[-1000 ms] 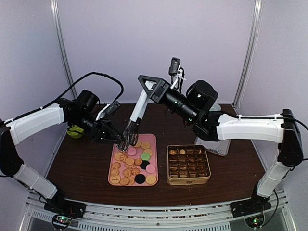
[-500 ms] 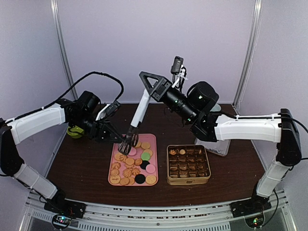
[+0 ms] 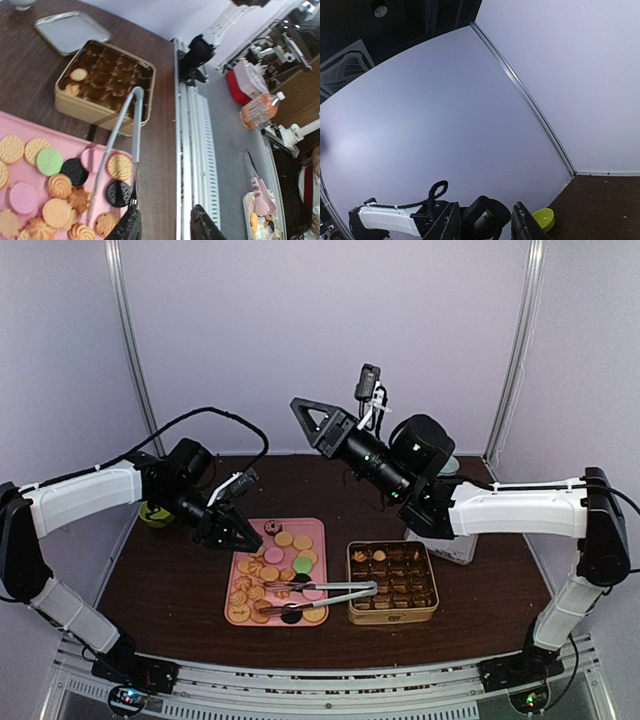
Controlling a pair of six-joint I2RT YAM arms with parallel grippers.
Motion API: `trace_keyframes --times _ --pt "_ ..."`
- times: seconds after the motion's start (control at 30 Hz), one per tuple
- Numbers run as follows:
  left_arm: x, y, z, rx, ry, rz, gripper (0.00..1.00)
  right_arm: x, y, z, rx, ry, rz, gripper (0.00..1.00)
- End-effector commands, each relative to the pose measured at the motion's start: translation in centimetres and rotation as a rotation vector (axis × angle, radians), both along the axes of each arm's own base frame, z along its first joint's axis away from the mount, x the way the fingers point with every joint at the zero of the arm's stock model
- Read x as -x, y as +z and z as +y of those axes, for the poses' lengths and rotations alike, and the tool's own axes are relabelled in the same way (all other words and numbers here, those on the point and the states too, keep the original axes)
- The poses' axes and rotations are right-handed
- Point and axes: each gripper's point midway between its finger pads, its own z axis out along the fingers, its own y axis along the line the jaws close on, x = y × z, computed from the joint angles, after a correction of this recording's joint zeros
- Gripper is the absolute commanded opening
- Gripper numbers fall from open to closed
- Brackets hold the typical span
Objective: Pack the cookies
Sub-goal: Pick up the clamp from the plate.
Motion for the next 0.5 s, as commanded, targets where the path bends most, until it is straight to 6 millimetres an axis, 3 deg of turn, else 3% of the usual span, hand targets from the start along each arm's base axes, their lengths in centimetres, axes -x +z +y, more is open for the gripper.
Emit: trace_keyframes --times 0.0,0.1,0.2,0.37,0.47 --pt "-3.5 -4.3 1.0 -0.224 0.072 -0.259 0.41 0.0 -2.4 -2.4 0.175 -0.105 0.001 0.38" --pt "-3.5 -5.4 0.8 -0.284 0.037 -0.345 0.52 -0.2 -4.8 -4.7 0.303 -0.166 0.026 0.43" --pt "-2.3 -6.8 0.1 -0.329 -0.031 -0.394 0.54 0.2 -7.6 -7.6 0.437 -0.243 0.055 0.48" --pt "1.9 -9.0 -0.4 -0.403 -0.213 -0.423 0.56 1.1 -11.8 -12.5 0.621 -0.350 0.123 0.53" --pt "4.0 -10.0 -0.6 -0.438 -0.298 -0.410 0.55 1.4 -13.4 -14.8 0.671 -0.394 0.156 0.54"
